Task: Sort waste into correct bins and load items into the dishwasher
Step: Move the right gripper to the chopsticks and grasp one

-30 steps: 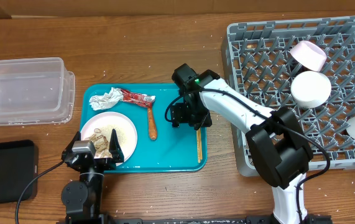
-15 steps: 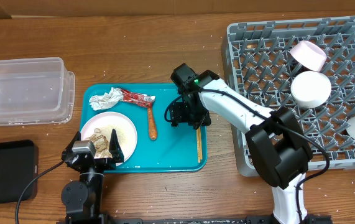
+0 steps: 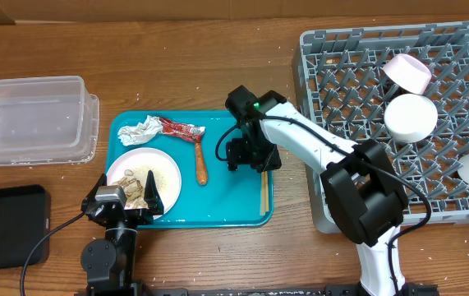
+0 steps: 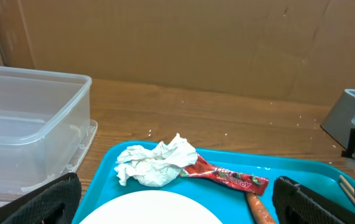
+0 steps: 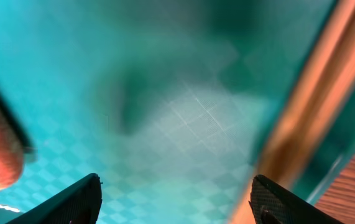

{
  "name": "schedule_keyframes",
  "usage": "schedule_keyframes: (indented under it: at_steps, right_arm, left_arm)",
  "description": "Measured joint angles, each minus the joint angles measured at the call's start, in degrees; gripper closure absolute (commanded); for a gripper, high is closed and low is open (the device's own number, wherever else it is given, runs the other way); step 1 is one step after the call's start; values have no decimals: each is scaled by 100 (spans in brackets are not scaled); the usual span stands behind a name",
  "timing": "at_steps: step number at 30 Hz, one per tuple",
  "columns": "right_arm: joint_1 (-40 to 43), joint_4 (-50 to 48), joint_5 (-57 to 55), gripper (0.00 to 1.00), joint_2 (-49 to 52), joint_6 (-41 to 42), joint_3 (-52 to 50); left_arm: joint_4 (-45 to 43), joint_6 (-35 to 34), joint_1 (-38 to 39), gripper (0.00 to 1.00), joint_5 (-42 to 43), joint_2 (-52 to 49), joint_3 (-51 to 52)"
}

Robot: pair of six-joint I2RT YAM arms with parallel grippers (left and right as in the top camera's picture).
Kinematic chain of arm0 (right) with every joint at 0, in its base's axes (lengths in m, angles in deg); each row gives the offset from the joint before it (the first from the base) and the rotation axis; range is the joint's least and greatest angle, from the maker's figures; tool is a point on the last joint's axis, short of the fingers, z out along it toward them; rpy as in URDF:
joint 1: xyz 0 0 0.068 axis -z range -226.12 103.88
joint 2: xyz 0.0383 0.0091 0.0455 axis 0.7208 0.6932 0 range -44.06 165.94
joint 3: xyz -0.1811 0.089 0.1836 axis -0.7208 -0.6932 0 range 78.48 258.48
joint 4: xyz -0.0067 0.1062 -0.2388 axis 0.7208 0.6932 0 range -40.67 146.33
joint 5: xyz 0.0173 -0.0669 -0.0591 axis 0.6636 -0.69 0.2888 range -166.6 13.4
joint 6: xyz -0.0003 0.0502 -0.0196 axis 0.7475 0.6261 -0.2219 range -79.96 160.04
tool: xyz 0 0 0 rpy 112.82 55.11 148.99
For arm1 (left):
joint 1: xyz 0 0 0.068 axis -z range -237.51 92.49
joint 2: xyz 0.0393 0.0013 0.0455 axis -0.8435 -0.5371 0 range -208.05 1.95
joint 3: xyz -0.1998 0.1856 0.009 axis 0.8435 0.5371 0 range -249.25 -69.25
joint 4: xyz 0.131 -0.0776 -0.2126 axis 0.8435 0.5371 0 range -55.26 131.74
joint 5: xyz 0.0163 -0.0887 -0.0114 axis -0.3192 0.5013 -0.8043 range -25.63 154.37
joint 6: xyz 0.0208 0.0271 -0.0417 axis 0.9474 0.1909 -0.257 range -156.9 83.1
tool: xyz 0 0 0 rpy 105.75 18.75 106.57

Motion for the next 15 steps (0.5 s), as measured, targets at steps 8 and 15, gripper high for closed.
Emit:
schedule_keyframes:
  at_steps: [8,15]
  right_arm:
    - [0,116,-76,21,0,-2,284]
    - [0,-551,-197,31,0,15,111]
  left_arm:
    - [0,0,0,0,0,0,0]
    - [-2,0,0,0,0,0,0]
